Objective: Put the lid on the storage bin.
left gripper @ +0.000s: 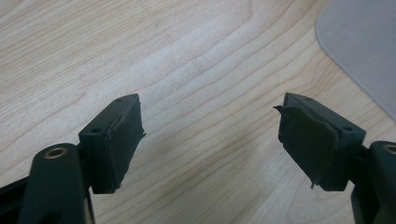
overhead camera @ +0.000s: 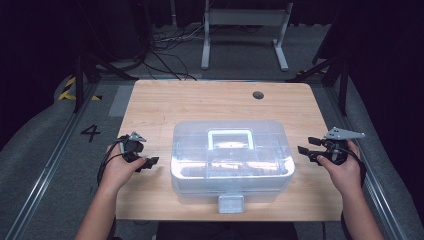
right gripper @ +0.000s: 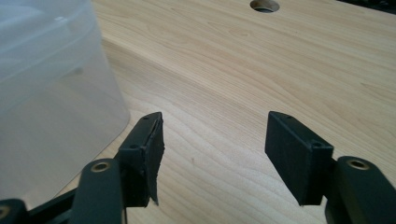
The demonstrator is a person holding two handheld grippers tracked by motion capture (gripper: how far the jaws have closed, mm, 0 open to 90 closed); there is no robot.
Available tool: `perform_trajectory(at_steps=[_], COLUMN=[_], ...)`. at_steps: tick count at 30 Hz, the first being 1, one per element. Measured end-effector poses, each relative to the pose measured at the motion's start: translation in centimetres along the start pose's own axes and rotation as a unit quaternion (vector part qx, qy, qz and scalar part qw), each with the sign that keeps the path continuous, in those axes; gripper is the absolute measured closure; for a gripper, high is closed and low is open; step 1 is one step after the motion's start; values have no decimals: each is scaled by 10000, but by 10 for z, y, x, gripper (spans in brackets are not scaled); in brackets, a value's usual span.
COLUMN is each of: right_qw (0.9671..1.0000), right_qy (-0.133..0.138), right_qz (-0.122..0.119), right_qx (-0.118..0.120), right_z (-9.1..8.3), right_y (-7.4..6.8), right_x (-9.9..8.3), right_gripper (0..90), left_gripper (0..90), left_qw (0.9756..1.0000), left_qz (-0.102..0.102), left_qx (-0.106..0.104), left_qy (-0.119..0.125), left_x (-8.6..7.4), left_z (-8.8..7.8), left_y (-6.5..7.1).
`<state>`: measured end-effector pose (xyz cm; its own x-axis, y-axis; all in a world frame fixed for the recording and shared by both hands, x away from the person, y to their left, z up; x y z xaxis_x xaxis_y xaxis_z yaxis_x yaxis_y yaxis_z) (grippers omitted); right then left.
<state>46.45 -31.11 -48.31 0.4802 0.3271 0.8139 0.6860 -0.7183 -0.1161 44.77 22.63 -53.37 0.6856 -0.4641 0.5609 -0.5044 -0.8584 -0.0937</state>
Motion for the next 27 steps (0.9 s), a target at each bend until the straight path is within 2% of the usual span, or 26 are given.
perform_trajectory(at_steps=[2, 4, 5, 6, 9, 12, 13, 14, 17, 21, 23, 25, 26, 27], right_qw=[9999, 9999, 9999, 9997, 9993, 9991, 9985, 9985, 9967, 9963, 9941, 9938, 9945, 9945], right_qy=[-104, -116, -116, -216, -318, -394, -514, -514, -757, -833, -1055, -1092, -1028, -1028], right_qz=[82, -65, -65, -89, -174, -96, -133, -133, -269, -219, -217, -145, -126, -126], right_qx=[-26, -10, -10, 109, 110, 143, 131, 131, 84, 51, 88, 166, 161, 161], right_z=[7, 12, 12, 18, 22, 27, 30, 30, 32, 33, 33, 33, 34, 34], right_y=[9, 15, 15, 19, 23, 26, 28, 28, 30, 32, 32, 30, 30, 30], right_x=[-7, -10, -10, -16, -22, -28, -34, -34, -44, -50, -57, -59, -59, -59], right_gripper=[376, 346, 346, 332, 317, 284, 270, 270, 230, 184, 151, 143, 141, 141], left_gripper=[218, 218, 215, 213, 212, 185, 183, 183, 171, 168, 156, 156, 156, 156], left_qw=[9999, 9998, 9998, 9996, 9996, 9997, 9997, 9997, 9998, 9998, 9998, 9998, 9998, 9997], left_qz=[-15, 12, 12, 16, 15, 66, 129, 129, 164, 160, 160, 151, 176, 187], left_qx=[82, 138, 138, 114, 92, 109, 73, 73, 47, 67, 41, 5, -14, 21], left_qy=[-86, -150, -150, -244, -270, -226, -169, -169, -72, 47, 91, 111, 87, 154], left_x=[-3, -5, -5, -8, -9, -9, -8, -8, -7, -6, -6, -5, -6, -5], left_z=[4, 6, 6, 9, 12, 14, 14, 14, 16, 17, 18, 19, 18, 19], left_y=[-3, -4, -4, -4, -4, -5, -4, -4, -4, -6, -5, -4, -3, -4])
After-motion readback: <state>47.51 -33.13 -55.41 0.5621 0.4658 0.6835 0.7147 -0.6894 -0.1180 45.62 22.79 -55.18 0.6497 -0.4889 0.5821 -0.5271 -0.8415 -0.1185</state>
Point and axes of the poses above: each handheld gripper's, and its own axes: z roughly forward along the jaws, x roughly out of its top, y roughly to its right, the point moved 10 cm from there along z, roughly forward along the jaws, and after that the axes turned 9 degrees about x, right-handed, at the moved point
